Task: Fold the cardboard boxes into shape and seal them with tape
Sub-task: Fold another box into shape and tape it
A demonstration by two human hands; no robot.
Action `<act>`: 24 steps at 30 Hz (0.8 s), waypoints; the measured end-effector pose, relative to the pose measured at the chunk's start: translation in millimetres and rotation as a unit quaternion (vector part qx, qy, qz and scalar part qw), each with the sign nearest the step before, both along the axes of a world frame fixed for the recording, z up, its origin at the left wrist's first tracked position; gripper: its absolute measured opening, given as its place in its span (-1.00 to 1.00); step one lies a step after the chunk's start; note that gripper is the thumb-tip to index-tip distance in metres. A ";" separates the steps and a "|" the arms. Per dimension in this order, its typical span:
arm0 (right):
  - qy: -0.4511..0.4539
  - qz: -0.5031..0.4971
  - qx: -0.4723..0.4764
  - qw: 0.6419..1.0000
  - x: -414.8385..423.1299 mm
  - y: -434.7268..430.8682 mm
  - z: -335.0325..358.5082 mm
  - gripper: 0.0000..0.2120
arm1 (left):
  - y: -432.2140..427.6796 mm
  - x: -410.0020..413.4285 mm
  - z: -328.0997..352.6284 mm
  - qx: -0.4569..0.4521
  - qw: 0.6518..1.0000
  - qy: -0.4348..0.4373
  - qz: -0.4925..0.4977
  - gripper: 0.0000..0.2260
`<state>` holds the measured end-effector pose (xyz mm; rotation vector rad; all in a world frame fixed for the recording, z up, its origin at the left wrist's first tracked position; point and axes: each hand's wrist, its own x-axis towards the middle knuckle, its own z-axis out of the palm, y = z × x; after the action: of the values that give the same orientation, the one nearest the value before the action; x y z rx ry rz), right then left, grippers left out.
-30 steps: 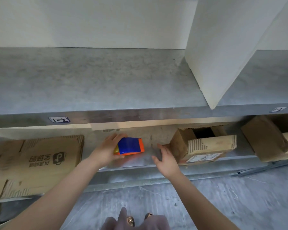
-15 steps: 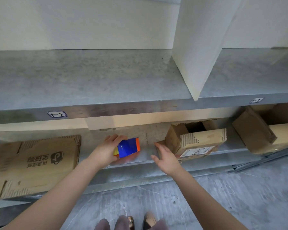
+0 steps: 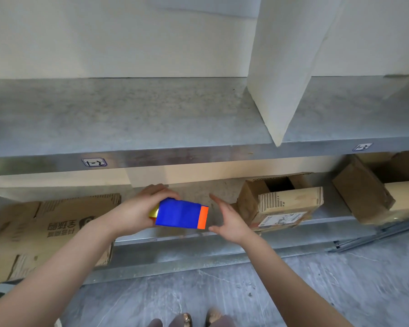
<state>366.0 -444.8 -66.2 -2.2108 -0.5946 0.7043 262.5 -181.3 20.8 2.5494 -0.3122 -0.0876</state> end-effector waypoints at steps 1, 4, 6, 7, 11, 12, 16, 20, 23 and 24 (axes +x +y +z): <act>0.007 0.014 0.007 1.000 -0.5 2.8 3.4 -0.18 | -1.2 -2.5 6.4 -0.002 1.000 -0.010 -0.005 -0.46; 0.045 0.037 0.015 0.998 -6.7 10.9 8.8 -0.41 | -2.5 -10.5 22.9 -0.010 0.999 -0.033 -0.011 -0.45; 0.069 0.019 0.041 0.997 -13.3 12.2 6.8 -0.52 | -1.7 -15.3 29.4 -0.007 0.999 -0.049 -0.015 -0.43; 0.071 0.006 0.058 0.996 -15.9 11.2 4.8 -0.59 | -1.2 -17.5 31.6 -0.005 0.998 -0.055 -0.016 -0.42; 0.084 -0.065 0.125 0.986 -26.5 4.9 10.2 -0.89 | -1.5 -23.8 37.3 -0.001 0.997 -0.069 -0.019 -0.42; 0.083 -0.086 0.142 0.983 -28.3 3.5 11.8 -0.90 | -2.6 -24.3 38.6 0.001 0.997 -0.071 -0.020 -0.43; 0.109 -0.111 0.170 0.973 -36.7 2.8 19.7 -0.88 | -11.8 -24.5 42.1 0.008 0.997 -0.076 -0.028 -0.42; 0.184 -0.127 0.211 0.952 -43.2 2.5 23.9 -0.78 | -25.0 -23.3 44.7 0.010 0.996 -0.083 -0.038 -0.41; 0.237 -0.146 0.265 0.923 -46.6 -2.4 26.1 -0.78 | -32.8 -22.5 46.8 0.013 0.996 -0.085 -0.035 -0.39; 0.255 -0.151 0.285 0.912 -46.7 -6.6 27.2 -0.77 | -36.9 -22.4 47.3 0.013 0.996 -0.084 -0.032 -0.39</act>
<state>319.3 -451.4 -38.9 -1.4488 -0.1471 0.7820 240.1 -218.2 68.1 2.5786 -0.4591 0.0999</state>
